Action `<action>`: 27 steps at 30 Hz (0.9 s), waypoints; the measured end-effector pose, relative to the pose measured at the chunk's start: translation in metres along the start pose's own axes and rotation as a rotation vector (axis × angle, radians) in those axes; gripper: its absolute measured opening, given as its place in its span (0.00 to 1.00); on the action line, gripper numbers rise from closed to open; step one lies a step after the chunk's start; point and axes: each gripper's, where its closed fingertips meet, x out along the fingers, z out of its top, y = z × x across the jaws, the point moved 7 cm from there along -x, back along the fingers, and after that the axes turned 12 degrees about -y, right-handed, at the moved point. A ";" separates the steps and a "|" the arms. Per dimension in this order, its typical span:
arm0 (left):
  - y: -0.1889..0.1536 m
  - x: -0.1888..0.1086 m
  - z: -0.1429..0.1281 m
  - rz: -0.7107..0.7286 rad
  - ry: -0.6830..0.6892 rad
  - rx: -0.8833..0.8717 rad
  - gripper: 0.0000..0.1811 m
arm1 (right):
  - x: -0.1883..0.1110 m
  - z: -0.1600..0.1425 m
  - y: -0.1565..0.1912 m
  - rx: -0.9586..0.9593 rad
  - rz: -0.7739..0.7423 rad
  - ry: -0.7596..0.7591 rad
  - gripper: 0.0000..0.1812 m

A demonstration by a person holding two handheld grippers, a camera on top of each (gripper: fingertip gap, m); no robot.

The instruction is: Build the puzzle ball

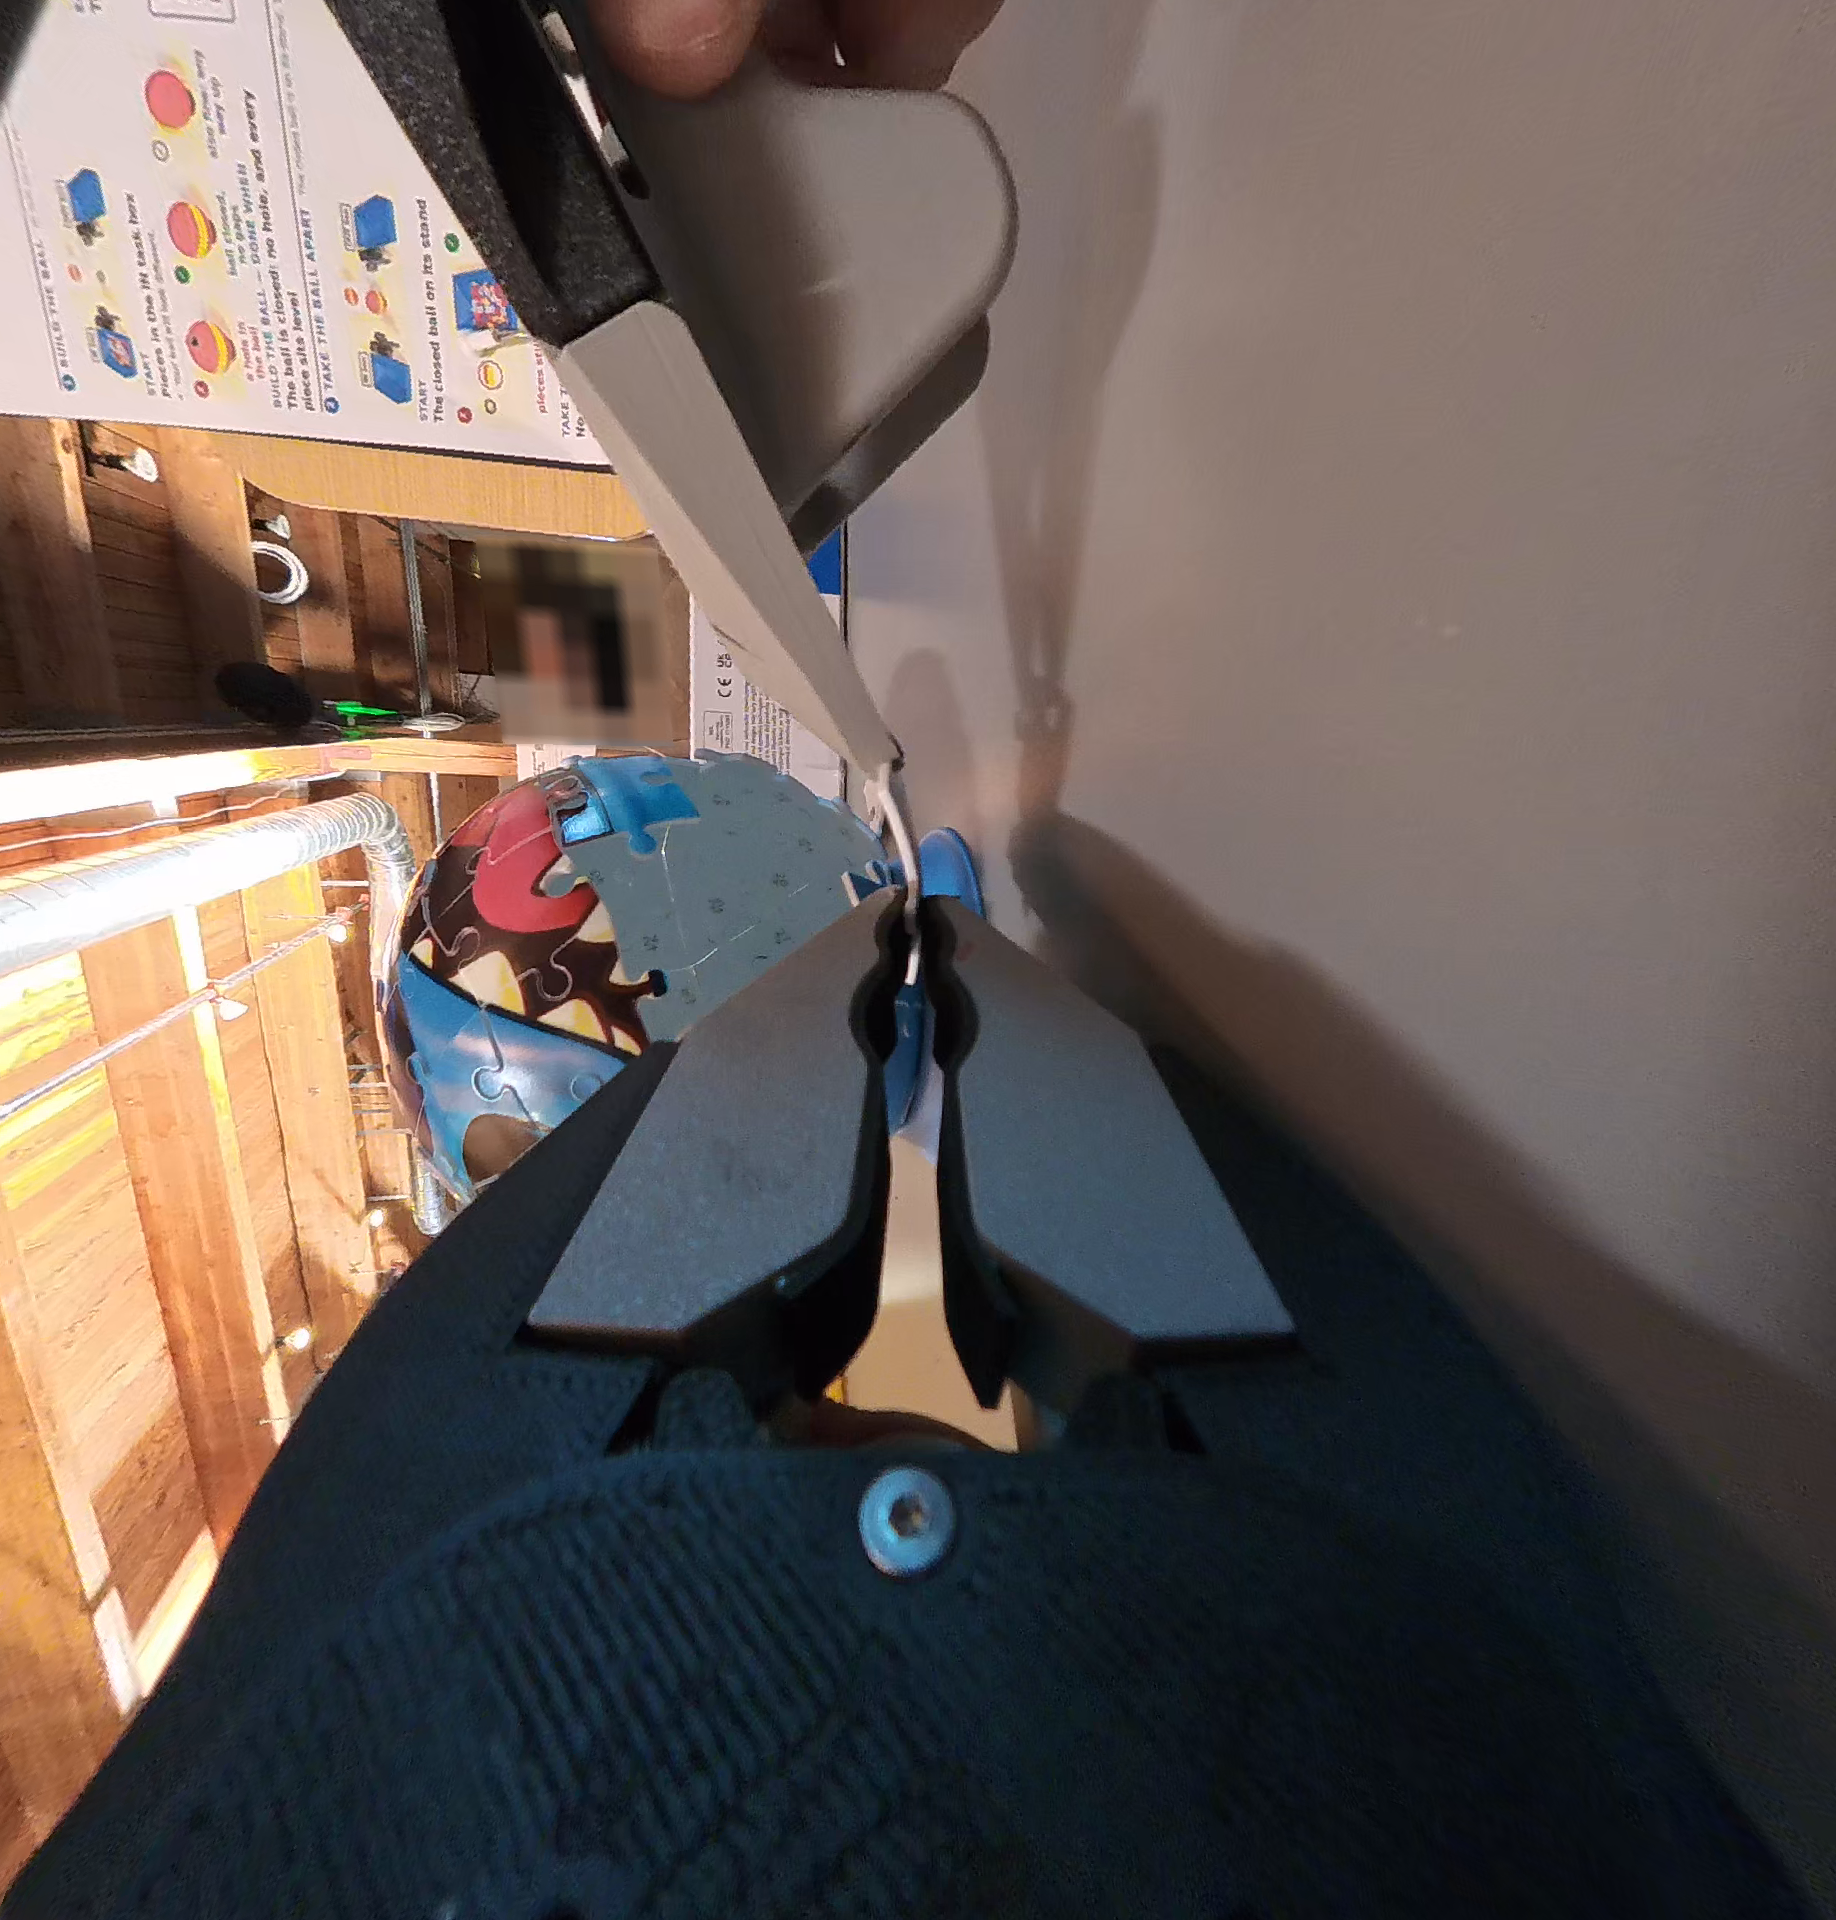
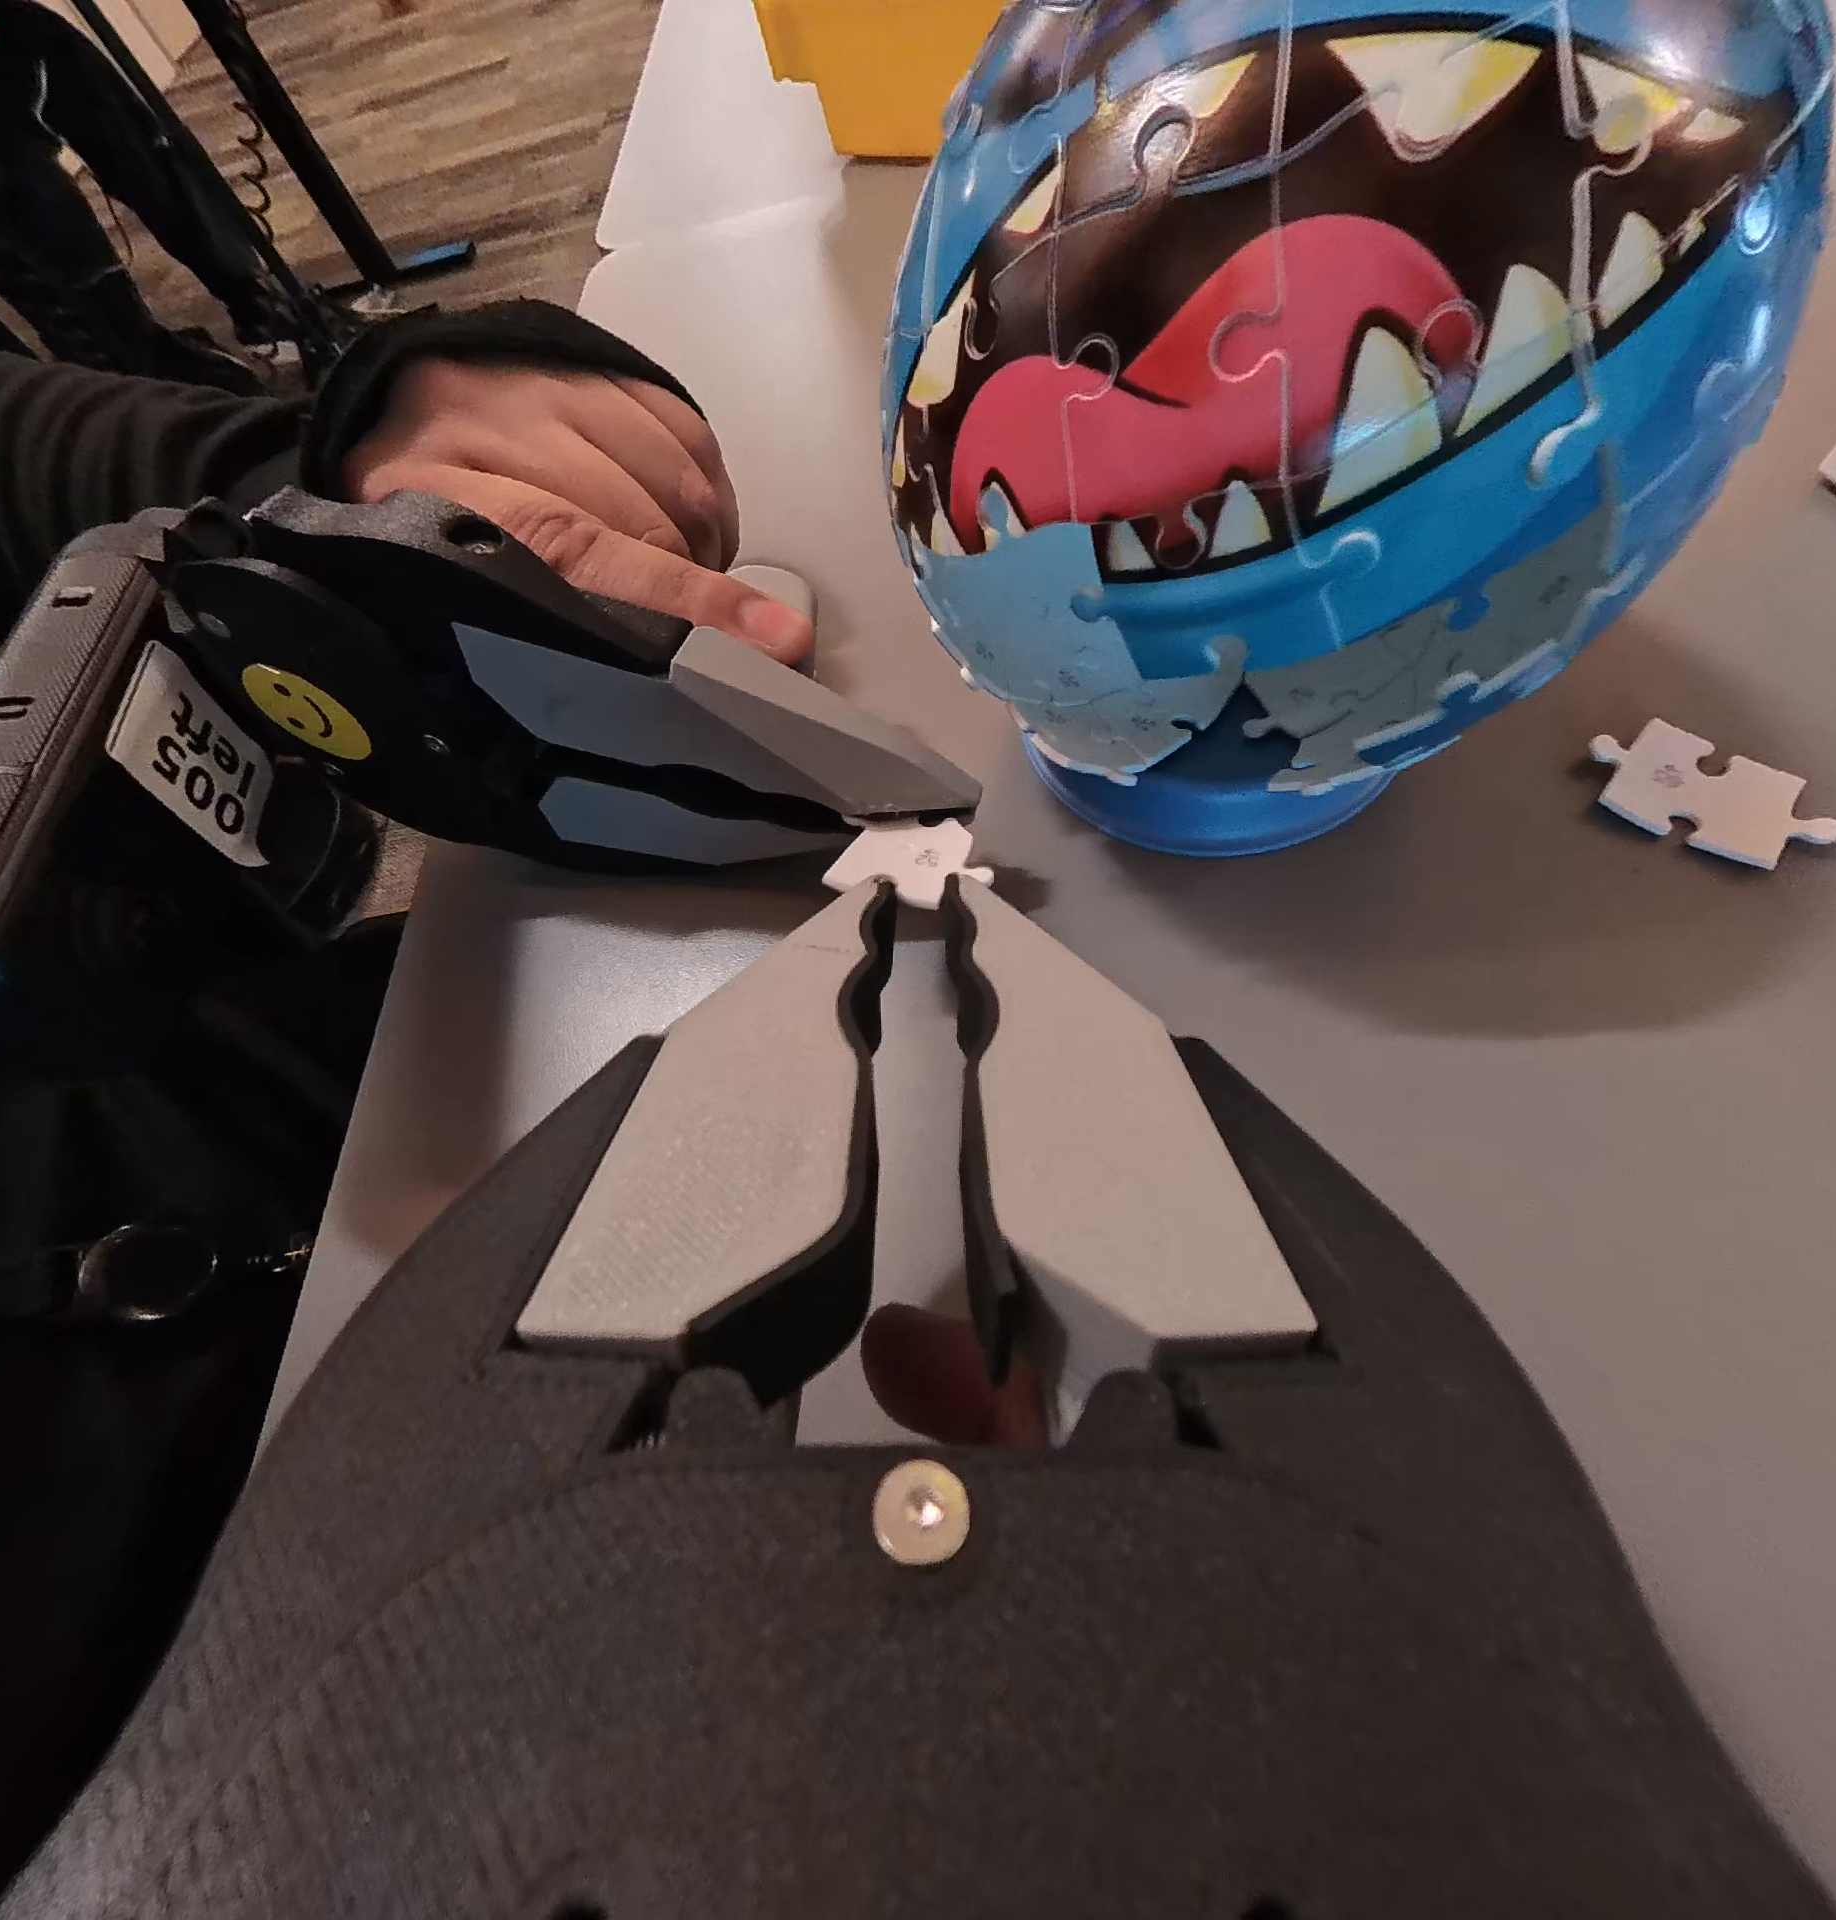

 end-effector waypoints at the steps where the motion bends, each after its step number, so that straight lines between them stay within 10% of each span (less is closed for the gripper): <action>1: 0.000 0.000 0.000 0.001 0.000 0.002 0.00 | 0.000 0.000 0.000 0.005 0.004 0.000 0.03; 27: 0.009 -0.026 0.002 0.136 -0.052 -0.153 0.14 | -0.016 0.010 -0.012 -0.021 -0.120 -0.097 0.03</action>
